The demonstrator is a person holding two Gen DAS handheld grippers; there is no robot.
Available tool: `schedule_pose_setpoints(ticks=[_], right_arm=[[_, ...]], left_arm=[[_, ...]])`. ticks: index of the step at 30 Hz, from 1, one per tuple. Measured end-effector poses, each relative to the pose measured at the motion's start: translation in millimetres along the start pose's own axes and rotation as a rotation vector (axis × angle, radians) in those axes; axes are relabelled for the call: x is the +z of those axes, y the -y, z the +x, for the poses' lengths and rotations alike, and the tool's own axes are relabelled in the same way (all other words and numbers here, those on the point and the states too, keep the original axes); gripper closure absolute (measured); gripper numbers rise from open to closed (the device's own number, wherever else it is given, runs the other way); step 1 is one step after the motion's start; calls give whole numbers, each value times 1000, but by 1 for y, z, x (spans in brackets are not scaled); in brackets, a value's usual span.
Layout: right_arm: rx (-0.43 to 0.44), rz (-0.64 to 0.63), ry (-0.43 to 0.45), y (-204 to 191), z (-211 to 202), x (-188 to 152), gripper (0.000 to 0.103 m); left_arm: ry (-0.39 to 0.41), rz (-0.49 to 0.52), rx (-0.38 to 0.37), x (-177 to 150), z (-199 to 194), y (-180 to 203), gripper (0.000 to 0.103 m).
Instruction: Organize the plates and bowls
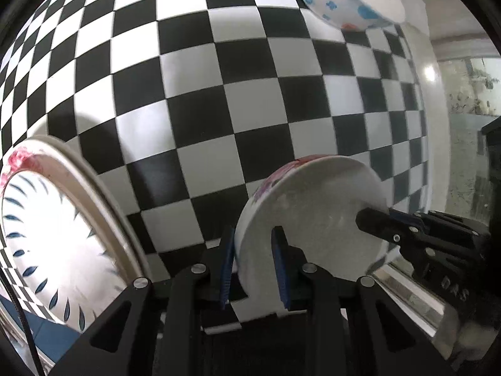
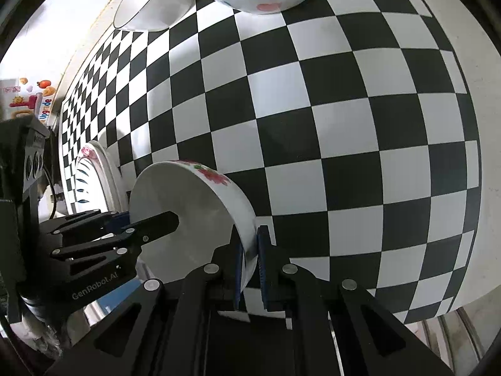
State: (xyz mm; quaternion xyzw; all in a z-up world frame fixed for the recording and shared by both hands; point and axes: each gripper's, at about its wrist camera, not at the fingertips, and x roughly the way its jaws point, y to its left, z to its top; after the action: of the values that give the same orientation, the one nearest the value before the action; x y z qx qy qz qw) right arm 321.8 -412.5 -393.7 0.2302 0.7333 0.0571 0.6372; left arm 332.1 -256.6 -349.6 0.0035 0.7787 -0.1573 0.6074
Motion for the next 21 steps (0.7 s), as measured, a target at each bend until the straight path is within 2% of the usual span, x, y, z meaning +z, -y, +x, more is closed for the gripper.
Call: schedule_pose_setpoints(ticks=[3, 7, 9, 12, 16, 21], right_arm=[[7, 3, -6, 5, -18, 1, 92], [16, -17, 86, 2, -75, 19, 91], [25, -28, 140, -4, -100, 35, 85], [46, -75, 220, -23, -132, 74, 76], [31, -132, 281, -53, -143, 138, 76], [27, -153, 244, -84, -121, 212, 76]], left_arm=[[44, -8, -1, -2, -30, -7, 81], [119, -49, -20, 14, -74, -22, 80], [165, -69, -32, 33, -91, -28, 75], [209, -109, -50, 71, -107, -43, 73], [208, -205, -143, 121, -107, -66, 72], [186, -278, -158, 171, -89, -85, 72]])
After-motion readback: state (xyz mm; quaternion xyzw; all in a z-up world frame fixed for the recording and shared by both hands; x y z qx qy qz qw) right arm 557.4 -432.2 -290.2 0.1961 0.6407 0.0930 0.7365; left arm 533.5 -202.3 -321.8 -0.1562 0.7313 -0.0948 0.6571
